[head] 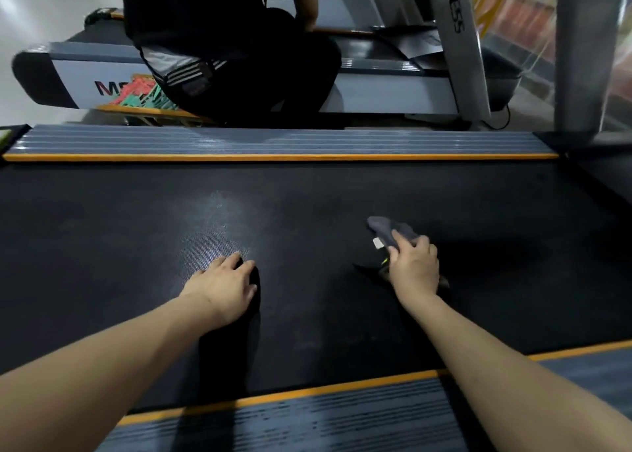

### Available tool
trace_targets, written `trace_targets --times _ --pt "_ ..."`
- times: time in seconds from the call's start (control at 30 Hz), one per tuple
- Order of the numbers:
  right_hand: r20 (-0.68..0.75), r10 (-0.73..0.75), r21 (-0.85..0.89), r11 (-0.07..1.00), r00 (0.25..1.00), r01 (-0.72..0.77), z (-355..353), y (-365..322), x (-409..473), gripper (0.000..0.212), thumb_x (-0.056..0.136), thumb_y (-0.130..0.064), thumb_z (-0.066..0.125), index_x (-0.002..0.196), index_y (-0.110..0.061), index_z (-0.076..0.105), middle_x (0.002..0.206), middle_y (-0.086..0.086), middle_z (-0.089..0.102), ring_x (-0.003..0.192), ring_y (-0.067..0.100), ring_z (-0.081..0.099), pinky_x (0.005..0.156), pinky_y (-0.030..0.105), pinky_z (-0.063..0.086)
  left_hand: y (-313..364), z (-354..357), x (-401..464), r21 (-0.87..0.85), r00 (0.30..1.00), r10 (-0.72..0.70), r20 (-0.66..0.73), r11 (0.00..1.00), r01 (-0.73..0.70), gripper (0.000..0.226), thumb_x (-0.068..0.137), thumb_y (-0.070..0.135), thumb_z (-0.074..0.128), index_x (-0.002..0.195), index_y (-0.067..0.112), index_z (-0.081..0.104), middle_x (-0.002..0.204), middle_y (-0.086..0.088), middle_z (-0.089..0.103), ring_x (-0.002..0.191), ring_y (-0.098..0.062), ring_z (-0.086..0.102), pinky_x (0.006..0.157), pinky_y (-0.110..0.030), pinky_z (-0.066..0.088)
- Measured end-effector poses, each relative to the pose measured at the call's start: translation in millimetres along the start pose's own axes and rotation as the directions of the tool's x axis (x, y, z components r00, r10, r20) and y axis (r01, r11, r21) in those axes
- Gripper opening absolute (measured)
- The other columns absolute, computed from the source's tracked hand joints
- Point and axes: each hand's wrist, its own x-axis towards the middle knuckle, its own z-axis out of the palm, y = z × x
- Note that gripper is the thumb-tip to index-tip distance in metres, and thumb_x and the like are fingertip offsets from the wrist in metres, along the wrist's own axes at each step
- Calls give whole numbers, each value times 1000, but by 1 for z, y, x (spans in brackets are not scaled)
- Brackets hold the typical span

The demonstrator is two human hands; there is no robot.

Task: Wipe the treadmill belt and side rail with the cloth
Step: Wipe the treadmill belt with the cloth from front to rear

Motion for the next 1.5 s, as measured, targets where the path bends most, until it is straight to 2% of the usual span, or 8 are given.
trace_targets --times 0.2,0.37,0.47,0.7,0.9,1.03,1.23,1.5 --pt "-100 90 20 996 991 -88 31 -107 -42 25 89 -26 68 114 -25 67 99 14 55 86 36 50 66 42 46 -11 15 -11 -146 996 -9 -85 989 -3 50 102 42 42 150 28 36 160 0 27 148 -21 25 114 -44 36" --pt "114 -590 173 804 799 569 27 -189 -93 37 90 -33 63 127 -31 58 107 8 52 96 30 49 78 41 44 -25 20 -13 -316 979 -98 -182 948 36 44 102 32 47 143 18 49 156 -3 38 142 -25 39 113 -40 38" --pt "135 -687 248 721 714 647 12 -164 -77 37 90 -34 63 127 -34 64 105 5 56 95 29 51 78 38 43 -31 23 -17 -209 973 -69 -221 978 22 40 100 34 46 138 21 52 151 1 43 139 -21 42 109 -40 41" --pt "-4 -138 -9 990 990 138 -9 -12 -22 36 90 -32 62 125 -27 66 104 16 55 94 40 54 75 45 50 -18 27 -23 -201 973 -71 -222 979 25 39 100 37 43 136 22 51 146 -1 44 137 -22 40 109 -41 39" --pt "-63 219 -75 972 974 -223 -3 -60 -61 37 96 -30 55 132 -22 57 115 16 46 100 36 44 84 45 44 -18 32 -34 -151 986 -29 -166 989 3 43 99 43 42 139 27 46 153 -3 37 144 -23 33 115 -43 34" --pt "-3 -83 -12 996 997 83 18 -158 -105 46 91 -37 61 133 -20 54 112 15 51 95 34 48 76 44 45 -15 21 -37 -307 977 -113 -180 950 53 44 103 37 41 144 22 44 152 -2 40 140 -25 39 110 -44 37" --pt "182 -532 176 845 827 505 6 -149 -98 43 93 -35 56 135 -31 57 111 7 52 100 30 47 83 41 44 -19 25 -40 -275 978 -109 -177 960 57 46 101 39 42 145 23 41 150 -1 42 139 -23 39 109 -46 39" --pt "161 -53 -44 997 986 61 -33 2 -49 44 94 -37 61 136 -28 58 119 15 50 109 36 46 91 46 47 -8 33 -45 -185 972 -57 -227 983 14 46 100 39 44 143 23 41 147 -1 42 140 -22 35 113 -42 35"
